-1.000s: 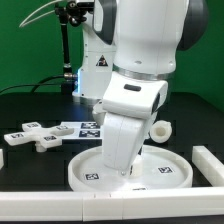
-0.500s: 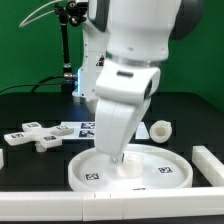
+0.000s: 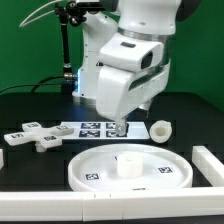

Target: Assemble round table

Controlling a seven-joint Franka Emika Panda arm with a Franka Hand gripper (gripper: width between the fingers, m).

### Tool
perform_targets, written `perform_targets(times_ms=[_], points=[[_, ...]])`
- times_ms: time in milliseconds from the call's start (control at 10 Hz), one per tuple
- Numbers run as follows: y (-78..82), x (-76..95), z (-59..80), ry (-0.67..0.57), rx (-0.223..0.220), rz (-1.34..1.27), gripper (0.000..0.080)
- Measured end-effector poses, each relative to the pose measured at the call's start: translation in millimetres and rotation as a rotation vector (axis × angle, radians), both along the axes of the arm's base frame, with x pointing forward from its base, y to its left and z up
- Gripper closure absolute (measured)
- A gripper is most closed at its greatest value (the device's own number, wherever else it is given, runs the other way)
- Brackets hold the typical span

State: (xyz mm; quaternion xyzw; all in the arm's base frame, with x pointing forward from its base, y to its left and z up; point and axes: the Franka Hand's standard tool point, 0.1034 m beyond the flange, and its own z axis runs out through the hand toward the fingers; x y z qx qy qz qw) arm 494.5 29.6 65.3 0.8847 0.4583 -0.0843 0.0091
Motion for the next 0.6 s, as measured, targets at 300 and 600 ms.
perform_targets(times_ms=[300,600], points=[[-0.6,0.0,-0.8,0.000,-0.001,-0.015,0.0151],[0.1,-7.5,-4.0,-0.006,-0.008,-0.230,0.0151]])
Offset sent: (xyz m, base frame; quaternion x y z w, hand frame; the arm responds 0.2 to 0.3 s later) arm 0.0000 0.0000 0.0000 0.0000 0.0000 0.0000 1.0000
